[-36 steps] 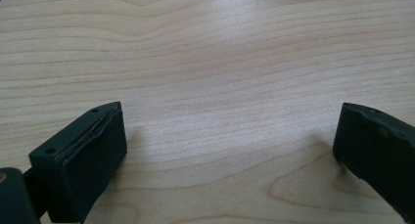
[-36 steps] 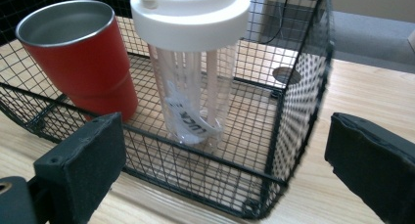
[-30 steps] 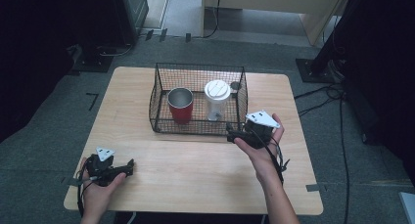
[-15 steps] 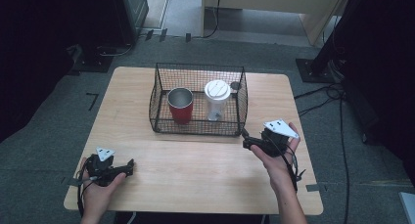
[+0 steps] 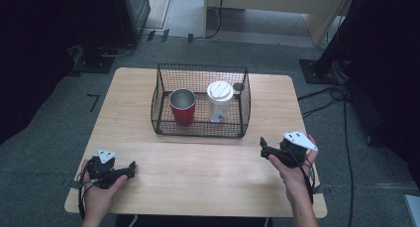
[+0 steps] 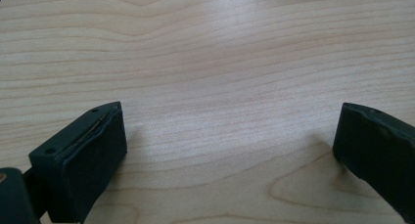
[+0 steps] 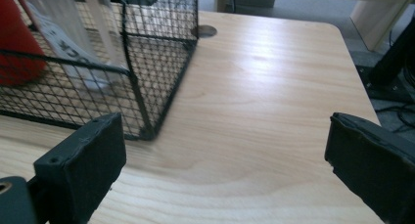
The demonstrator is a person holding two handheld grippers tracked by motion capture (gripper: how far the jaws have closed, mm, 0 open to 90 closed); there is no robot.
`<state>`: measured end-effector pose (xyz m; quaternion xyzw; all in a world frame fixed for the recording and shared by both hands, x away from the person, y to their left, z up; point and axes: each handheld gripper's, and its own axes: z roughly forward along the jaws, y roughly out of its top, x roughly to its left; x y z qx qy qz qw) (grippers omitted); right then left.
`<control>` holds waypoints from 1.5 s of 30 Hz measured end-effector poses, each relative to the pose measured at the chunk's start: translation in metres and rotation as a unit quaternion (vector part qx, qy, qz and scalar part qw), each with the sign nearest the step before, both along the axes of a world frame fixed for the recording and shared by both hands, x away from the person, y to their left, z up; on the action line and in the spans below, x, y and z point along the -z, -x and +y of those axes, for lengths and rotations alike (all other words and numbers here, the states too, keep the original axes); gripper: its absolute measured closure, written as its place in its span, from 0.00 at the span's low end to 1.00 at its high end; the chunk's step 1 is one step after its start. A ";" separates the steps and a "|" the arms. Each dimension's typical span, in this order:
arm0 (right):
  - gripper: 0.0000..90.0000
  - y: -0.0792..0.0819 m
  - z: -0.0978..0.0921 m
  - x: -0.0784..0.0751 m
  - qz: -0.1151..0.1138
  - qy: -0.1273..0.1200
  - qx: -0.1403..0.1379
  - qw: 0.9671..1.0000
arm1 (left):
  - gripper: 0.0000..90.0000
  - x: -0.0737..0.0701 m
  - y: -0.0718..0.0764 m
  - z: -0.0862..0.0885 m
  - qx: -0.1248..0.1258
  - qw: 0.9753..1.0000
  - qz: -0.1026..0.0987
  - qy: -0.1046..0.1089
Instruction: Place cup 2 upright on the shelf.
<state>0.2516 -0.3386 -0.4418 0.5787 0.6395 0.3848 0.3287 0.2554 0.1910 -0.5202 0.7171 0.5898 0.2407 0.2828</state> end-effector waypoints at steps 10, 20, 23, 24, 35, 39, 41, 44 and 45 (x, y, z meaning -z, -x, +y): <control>0.02 0.012 -0.030 0.016 0.014 -0.005 0.032 0.999 | 0.00 0.000 0.000 0.000 0.000 1.000 0.000 0.000; 0.02 0.021 -0.053 0.034 0.033 -0.005 0.057 0.998 | 0.00 0.000 0.000 0.000 0.000 1.000 0.000 0.000; 0.02 0.023 -0.060 0.041 0.041 -0.004 0.064 0.997 | 0.00 0.000 0.000 0.000 0.000 1.000 0.000 0.000; 0.02 0.023 -0.062 0.043 0.043 -0.002 0.068 0.997 | 0.00 0.000 0.000 0.000 0.000 1.000 0.000 0.000; 0.02 0.033 -0.081 0.065 0.075 -0.001 0.092 0.993 | 0.00 0.000 0.000 0.000 0.000 1.000 0.000 0.000; 0.02 0.038 -0.083 0.071 0.087 0.002 0.093 0.992 | 0.00 0.000 0.000 0.000 0.000 1.000 0.000 0.000; 0.02 0.040 -0.084 0.073 0.097 0.006 0.095 0.991 | 0.00 0.000 0.000 0.000 0.000 1.000 0.000 0.000; 0.02 0.040 -0.082 0.077 0.109 0.009 0.095 0.989 | 0.00 0.000 0.000 0.000 0.000 1.000 0.000 0.000; 0.02 0.040 -0.080 0.079 0.114 0.011 0.092 0.989 | 0.00 0.000 0.000 0.000 0.000 1.000 0.000 0.000</control>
